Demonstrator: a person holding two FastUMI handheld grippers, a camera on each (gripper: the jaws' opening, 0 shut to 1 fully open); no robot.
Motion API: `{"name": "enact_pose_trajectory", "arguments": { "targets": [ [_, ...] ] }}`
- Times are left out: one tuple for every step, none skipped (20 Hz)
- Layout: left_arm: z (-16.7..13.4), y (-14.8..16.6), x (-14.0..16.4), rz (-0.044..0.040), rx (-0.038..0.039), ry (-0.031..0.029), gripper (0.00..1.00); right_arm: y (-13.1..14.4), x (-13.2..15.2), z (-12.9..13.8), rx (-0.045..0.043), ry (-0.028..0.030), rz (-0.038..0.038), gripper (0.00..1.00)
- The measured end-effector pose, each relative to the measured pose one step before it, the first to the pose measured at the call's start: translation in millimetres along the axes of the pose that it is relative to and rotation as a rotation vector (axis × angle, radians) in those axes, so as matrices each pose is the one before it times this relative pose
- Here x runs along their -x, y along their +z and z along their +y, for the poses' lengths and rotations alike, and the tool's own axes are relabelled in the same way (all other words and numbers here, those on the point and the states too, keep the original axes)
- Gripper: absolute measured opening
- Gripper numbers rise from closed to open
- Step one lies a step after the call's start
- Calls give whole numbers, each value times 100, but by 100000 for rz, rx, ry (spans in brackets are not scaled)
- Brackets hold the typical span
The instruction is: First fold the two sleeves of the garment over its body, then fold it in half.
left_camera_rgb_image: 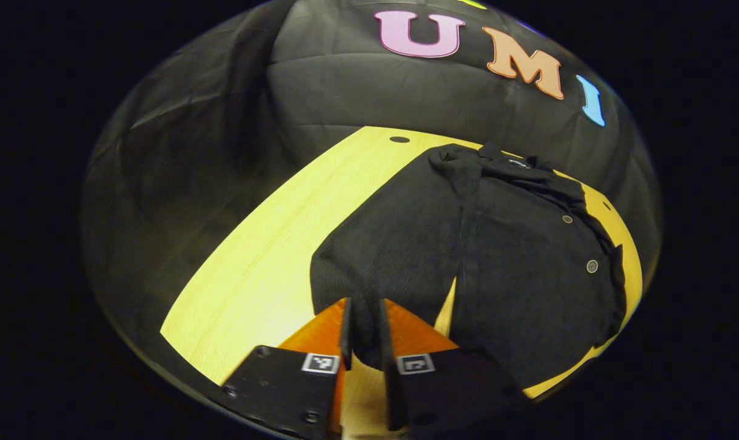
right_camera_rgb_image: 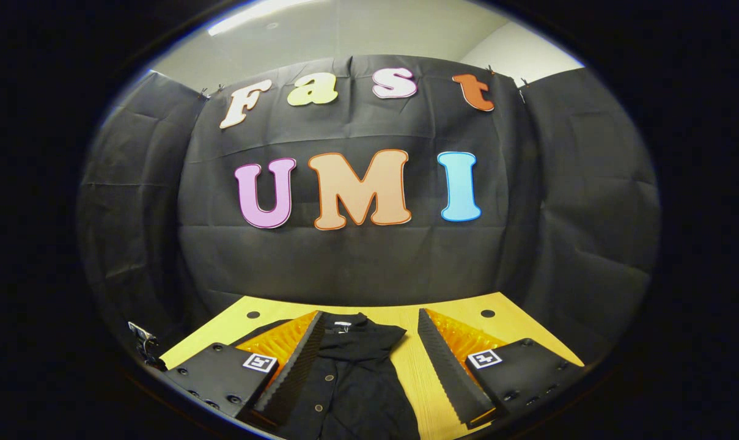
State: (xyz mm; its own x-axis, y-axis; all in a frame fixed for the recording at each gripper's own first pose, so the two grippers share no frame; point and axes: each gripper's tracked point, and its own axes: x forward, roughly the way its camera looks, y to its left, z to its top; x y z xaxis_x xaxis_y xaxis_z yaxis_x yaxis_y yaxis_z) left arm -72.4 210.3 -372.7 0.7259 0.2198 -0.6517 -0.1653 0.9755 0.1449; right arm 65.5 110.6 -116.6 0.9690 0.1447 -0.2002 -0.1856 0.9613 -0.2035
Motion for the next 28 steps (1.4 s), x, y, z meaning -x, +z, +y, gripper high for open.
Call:
{"name": "enact_pose_trajectory", "arguments": {
  "targets": [
    [-15, 113, -92, -541, 2980, 1221, 7, -93, 25, 246, -46, 1018, 495, 94],
    [-51, -55, 106, -191, 671, 309, 5, -59, 217, 163, 137, 411, 108, 94],
    [9, -74, 9, -61, -517, -598, 4, 91, 175, 24, 478, -189, -427, 97],
    [-32, 62, 123, -570, -21, -981, 3, -34, 199, -102, 723, -367, -380, 97],
    [46, 111, -110, -507, 586, -577, 2, -2, 64, -116, 634, -484, 0, 97],
    [38, 71, -11, -287, 384, 114, 0, -206, 152, -122, 437, -383, 413, 94],
    [90, 63, -15, 642, -427, 1069, 0, -126, 92, -143, 74, -362, 715, 94],
    [81, 15, 82, 728, -561, 1019, 0, -60, 81, -162, -163, -397, 264, 94],
    [-207, 547, 174, -447, -199, 441, 0, 28, 114, -349, -274, -783, -106, 94],
    [-495, 701, 206, -1101, 533, -848, 0, 103, 57, -439, -336, -829, -205, 94],
    [-626, 830, 30, -1136, 958, -1359, 0, 105, 103, -463, -417, -957, -131, 94],
    [-556, 841, -55, -932, 917, -1393, 0, -16, -37, -376, -486, -615, -67, 94],
    [-690, 865, -69, 463, 677, -2114, 0, 11, -77, -542, -244, -991, 3, 97],
    [-415, 772, -140, 23, 194, -1020, 0, -89, -51, -656, -395, -1250, 179, 94],
    [-419, 1340, -190, -1296, -240, -822, 0, 16, -33, -647, -739, -881, -7, 94],
    [-359, 1670, -244, -2066, -1139, -317, 0, 143, 373, -498, -970, -964, -75, 97],
    [-386, 1680, -91, -2413, -1950, -738, 0, 51, 22, -481, -841, -617, -43, 97],
    [-350, 1985, -343, -3100, -2761, -202, 0, -27, 31, -487, -496, -714, 108, 97],
    [-503, 2263, -519, -3493, -3309, -404, 0, -137, -165, -567, -257, -610, 357, 100],
    [-573, 2263, -511, -3461, -2845, -867, 0, -194, -208, -713, -120, -729, 688, 97],
    [-680, 2240, -586, -3420, -2687, -791, 0, -194, -123, -642, -319, -703, 542, 97],
    [-681, 2454, -677, -4389, -2441, -1426, 0, -113, -15, -567, -432, -525, 452, 97],
    [-1008, 2404, -726, -4100, -2345, -1466, 0, 60, 8, -606, -579, -471, 98, 97],
    [-1170, 2156, -758, -3365, -2595, -1957, 0, -38, -179, -604, -640, -649, -4, 94],
    [-1244, 1898, -936, -2982, -2834, -1672, 0, -20, -42, -743, -795, -819, 212, 94],
    [-1270, 1657, -1083, -2568, -3017, -1714, 0, -171, -106, -683, -1016, -695, 373, 97],
    [-1172, 1321, -816, -1224, -2962, -1589, 0, -95, -51, -640, -1165, -626, 587, 97],
    [-1291, 1314, -646, -1284, -2020, -1724, 0, -152, 49, -632, -1061, -666, 508, 97]
  ]
}}
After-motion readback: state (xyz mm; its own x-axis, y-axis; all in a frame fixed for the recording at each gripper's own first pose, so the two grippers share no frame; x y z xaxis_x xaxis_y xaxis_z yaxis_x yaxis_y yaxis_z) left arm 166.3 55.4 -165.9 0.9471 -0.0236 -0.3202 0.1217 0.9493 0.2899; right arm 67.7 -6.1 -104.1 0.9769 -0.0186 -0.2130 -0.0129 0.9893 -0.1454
